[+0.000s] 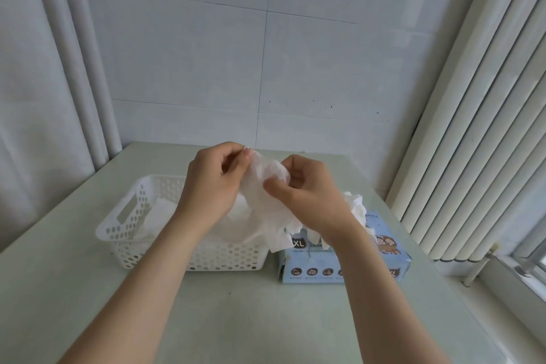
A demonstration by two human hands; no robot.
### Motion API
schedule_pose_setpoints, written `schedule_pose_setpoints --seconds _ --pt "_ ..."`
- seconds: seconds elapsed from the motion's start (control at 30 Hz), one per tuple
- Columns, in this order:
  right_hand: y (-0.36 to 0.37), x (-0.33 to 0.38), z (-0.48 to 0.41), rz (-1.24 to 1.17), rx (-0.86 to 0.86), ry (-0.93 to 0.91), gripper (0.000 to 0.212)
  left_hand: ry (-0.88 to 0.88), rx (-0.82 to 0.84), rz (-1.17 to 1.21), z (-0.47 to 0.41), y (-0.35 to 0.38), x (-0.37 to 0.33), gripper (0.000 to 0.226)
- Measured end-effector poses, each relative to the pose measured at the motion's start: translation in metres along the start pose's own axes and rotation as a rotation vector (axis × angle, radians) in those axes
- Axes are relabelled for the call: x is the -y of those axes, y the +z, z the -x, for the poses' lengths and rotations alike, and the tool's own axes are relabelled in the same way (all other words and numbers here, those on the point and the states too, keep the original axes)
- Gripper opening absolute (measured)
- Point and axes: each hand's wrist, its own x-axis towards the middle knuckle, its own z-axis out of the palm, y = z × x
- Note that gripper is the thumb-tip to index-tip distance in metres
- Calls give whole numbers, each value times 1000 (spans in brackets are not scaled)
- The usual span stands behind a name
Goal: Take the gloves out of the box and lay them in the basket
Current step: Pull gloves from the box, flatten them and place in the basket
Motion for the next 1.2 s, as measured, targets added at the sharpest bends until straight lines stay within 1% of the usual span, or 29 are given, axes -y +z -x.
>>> schedule_pose_setpoints --seconds 0.1,0.23,0.3,0.37,0.47,0.53,0.6,0.67,0.77,0.83,0.9,0.97,1.07,1.1,1.2 --pt "1 -1 -2 2 6 -27 18 20 -31 -51 -2 0 2 26" --pt "0 -2 -3 177 -49 -22 23 -19 -86 -51 -4 0 2 35" --pt "0 -1 -3 135 -40 -1 25 -26 -92 -32 -4 0 1 37" --pt "0 0 -2 43 0 24 27 -24 -78 -9 -4 1 0 35" --pt "-1 -2 -2 -110 17 4 21 0 -25 20 -2 1 0 37" --pt "0 -5 -4 -106 -1 -20 17 20 14 2 -1 1 1 38" --pt "-1 -6 -5 -63 -7 1 15 45 19 -20 -1 0 4 34" --pt "-3 -6 -4 -25 18 61 21 78 -15 -29 0 0 4 30" --pt "-9 -8 -3 60 92 135 24 114 -111 -38 -1 -4 0 27" --pt "-12 -10 -2 -58 120 153 29 105 -139 -21 -2 -8 -3 26" --pt "-13 -13 -2 -237 139 160 34 60 -139 29 -2 -9 -7 25" --pt "-10 -13 -3 -311 124 175 28 -57 -132 132 -3 -9 -9 30" --pt "-6 -11 -4 -197 62 170 24 -308 -102 318 -9 -14 -3 45" --pt "-4 -9 -4 -168 34 154 22 -382 -75 364 -10 -17 -1 48" --pt "6 -5 -13 -79 -36 100 20 -525 11 423 -11 -30 7 39"
